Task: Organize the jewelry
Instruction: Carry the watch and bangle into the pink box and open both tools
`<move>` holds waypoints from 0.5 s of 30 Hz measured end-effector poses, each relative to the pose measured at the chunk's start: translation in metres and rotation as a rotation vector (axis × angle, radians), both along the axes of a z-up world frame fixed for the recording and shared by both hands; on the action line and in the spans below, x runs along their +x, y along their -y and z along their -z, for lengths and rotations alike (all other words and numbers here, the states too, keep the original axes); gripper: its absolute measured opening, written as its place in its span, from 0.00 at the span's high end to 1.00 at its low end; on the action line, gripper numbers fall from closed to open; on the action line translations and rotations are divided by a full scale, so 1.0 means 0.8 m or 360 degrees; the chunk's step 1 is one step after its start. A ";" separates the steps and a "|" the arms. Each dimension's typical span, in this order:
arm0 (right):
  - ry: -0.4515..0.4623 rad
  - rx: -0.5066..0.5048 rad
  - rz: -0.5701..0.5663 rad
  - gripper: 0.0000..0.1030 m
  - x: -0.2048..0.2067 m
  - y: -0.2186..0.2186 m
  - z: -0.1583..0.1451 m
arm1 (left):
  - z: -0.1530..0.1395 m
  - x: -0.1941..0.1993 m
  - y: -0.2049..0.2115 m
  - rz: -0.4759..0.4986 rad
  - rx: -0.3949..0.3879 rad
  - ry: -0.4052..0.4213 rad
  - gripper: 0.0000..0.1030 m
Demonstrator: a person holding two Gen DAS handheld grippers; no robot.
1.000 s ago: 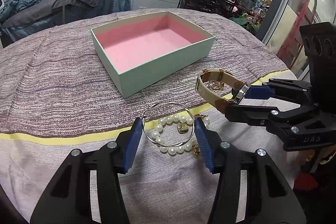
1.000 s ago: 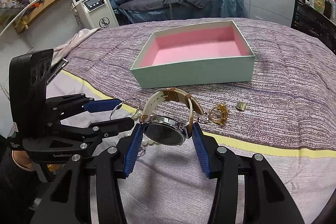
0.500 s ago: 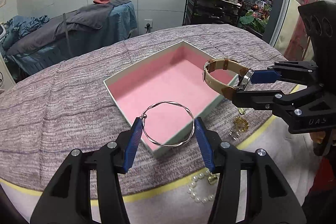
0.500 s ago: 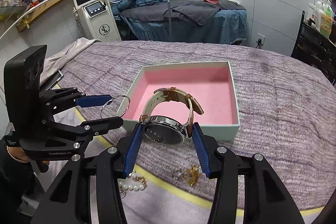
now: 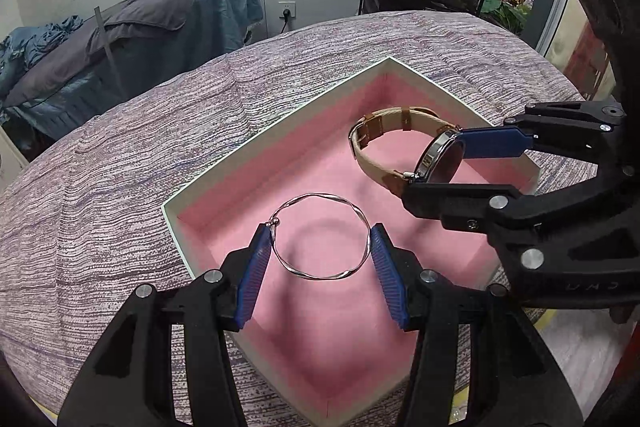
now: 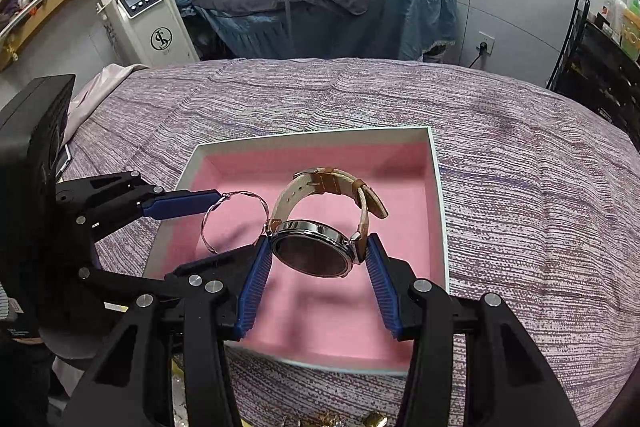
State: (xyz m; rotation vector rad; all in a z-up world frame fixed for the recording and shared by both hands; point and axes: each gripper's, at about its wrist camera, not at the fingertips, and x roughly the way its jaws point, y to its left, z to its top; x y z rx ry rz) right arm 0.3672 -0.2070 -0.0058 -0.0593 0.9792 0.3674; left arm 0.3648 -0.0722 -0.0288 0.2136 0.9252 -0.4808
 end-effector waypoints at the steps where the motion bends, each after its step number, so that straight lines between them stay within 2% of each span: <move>1: -0.0017 -0.0002 0.0013 0.54 0.005 0.000 0.004 | 0.003 0.003 0.001 -0.0004 0.0005 -0.0009 0.50; 7: -0.0014 -0.0055 0.0034 0.55 0.023 -0.008 0.014 | 0.019 0.009 0.008 0.0007 0.0064 -0.0031 0.50; 15: 0.0004 -0.0171 0.0038 0.54 0.025 -0.018 0.020 | 0.022 0.012 0.010 0.0012 0.0085 -0.0024 0.48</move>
